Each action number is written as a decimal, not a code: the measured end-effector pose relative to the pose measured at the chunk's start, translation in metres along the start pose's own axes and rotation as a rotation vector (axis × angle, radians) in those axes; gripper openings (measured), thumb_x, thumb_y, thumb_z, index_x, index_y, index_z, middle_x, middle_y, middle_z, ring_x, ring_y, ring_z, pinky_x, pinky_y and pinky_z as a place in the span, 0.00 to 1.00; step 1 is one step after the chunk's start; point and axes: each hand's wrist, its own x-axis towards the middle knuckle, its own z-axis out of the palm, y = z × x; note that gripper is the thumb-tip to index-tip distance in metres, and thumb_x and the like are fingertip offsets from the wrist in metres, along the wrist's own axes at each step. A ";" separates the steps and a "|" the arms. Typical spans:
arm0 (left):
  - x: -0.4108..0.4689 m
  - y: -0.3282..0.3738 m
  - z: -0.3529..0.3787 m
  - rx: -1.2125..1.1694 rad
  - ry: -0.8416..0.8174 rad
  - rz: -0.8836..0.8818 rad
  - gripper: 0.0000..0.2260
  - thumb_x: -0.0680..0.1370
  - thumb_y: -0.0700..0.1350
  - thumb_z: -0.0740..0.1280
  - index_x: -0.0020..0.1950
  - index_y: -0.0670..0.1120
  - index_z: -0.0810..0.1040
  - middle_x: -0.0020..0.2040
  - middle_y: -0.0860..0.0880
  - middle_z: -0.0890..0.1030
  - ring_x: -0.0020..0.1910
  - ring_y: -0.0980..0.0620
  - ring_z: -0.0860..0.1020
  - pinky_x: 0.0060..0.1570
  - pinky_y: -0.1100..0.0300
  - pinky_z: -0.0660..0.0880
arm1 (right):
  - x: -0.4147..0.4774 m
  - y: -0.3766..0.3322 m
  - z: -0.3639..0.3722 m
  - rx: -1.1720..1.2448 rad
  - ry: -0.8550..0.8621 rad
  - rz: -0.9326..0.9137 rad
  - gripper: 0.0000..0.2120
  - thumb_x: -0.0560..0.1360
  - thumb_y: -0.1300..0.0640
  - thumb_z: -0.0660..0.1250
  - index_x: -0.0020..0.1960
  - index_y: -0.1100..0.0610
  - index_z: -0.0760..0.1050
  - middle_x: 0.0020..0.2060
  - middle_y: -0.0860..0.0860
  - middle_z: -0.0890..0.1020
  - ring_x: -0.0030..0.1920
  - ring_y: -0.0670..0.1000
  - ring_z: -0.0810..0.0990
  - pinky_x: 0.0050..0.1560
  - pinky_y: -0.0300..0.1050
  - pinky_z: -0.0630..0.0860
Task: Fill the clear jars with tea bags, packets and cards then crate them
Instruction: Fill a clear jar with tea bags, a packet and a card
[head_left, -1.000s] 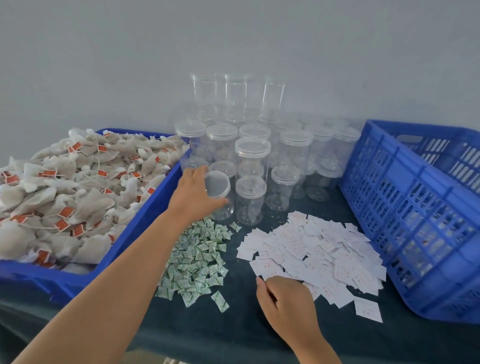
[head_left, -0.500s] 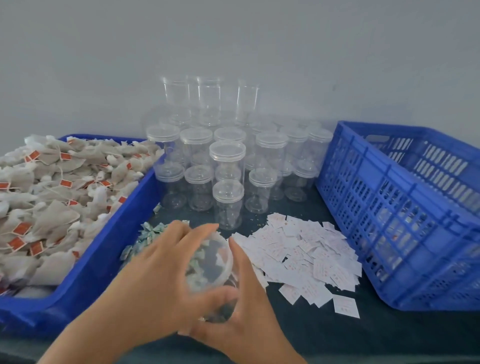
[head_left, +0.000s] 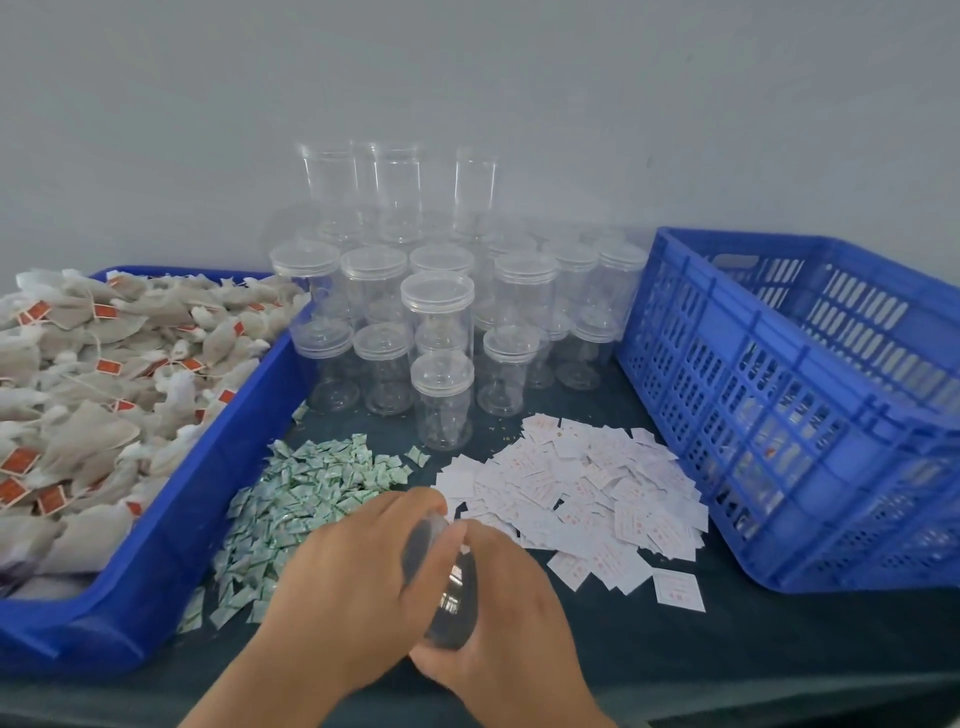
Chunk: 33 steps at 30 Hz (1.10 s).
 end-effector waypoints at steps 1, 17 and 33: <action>0.002 0.000 0.003 0.021 -0.039 -0.088 0.26 0.77 0.76 0.45 0.58 0.62 0.72 0.50 0.62 0.78 0.45 0.57 0.80 0.48 0.56 0.77 | -0.001 0.002 0.004 -0.052 0.039 -0.026 0.35 0.67 0.42 0.77 0.71 0.50 0.73 0.51 0.43 0.82 0.50 0.45 0.82 0.53 0.41 0.80; 0.012 -0.071 0.020 -0.648 -0.006 -0.593 0.08 0.83 0.55 0.65 0.54 0.58 0.84 0.40 0.53 0.88 0.35 0.54 0.86 0.26 0.66 0.74 | -0.005 0.040 -0.017 0.460 0.132 0.429 0.41 0.57 0.34 0.85 0.63 0.22 0.67 0.62 0.30 0.78 0.62 0.37 0.80 0.55 0.33 0.78; 0.017 -0.092 -0.013 0.097 0.215 -0.317 0.07 0.83 0.57 0.64 0.58 0.61 0.81 0.49 0.65 0.81 0.45 0.63 0.79 0.41 0.59 0.77 | -0.029 0.059 0.002 0.634 0.387 0.473 0.45 0.60 0.55 0.83 0.73 0.42 0.69 0.63 0.41 0.80 0.68 0.42 0.79 0.58 0.30 0.79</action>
